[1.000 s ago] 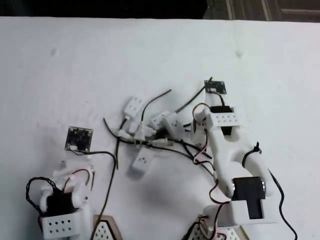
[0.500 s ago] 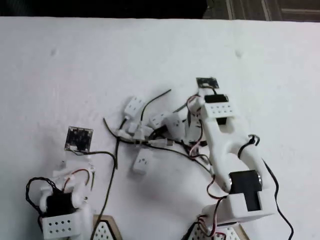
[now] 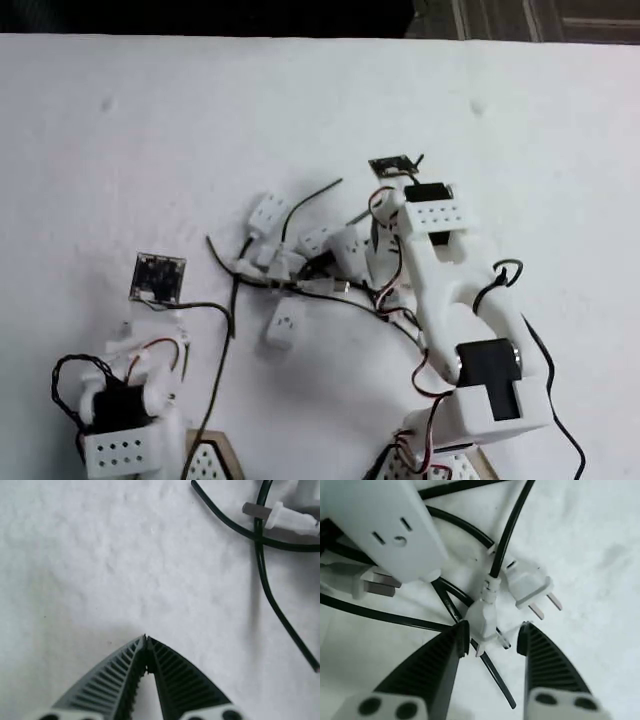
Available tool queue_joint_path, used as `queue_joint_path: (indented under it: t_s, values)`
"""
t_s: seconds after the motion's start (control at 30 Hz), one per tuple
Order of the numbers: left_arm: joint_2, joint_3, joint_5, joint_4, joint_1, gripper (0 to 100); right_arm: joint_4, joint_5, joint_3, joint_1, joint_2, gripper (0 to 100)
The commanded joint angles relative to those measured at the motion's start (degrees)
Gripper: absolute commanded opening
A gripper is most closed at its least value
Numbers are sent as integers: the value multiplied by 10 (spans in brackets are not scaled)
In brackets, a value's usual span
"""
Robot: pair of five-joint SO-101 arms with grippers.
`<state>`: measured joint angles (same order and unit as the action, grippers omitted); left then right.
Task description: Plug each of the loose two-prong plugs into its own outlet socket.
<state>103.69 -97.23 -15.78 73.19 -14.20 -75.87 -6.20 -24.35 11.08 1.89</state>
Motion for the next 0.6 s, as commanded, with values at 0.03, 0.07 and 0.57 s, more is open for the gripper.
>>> queue_joint_path:
  t_s: [0.03, 0.07, 0.57]
  values:
    - [1, 3, -3, 2, -4, 24, -4, -3, 20, 3, -2, 166]
    - [1, 3, -3, 2, -4, 24, -4, -3, 20, 3, -2, 166]
    - [1, 3, -3, 2, -5, 24, -18, 51, 83, 28, 115, 152]
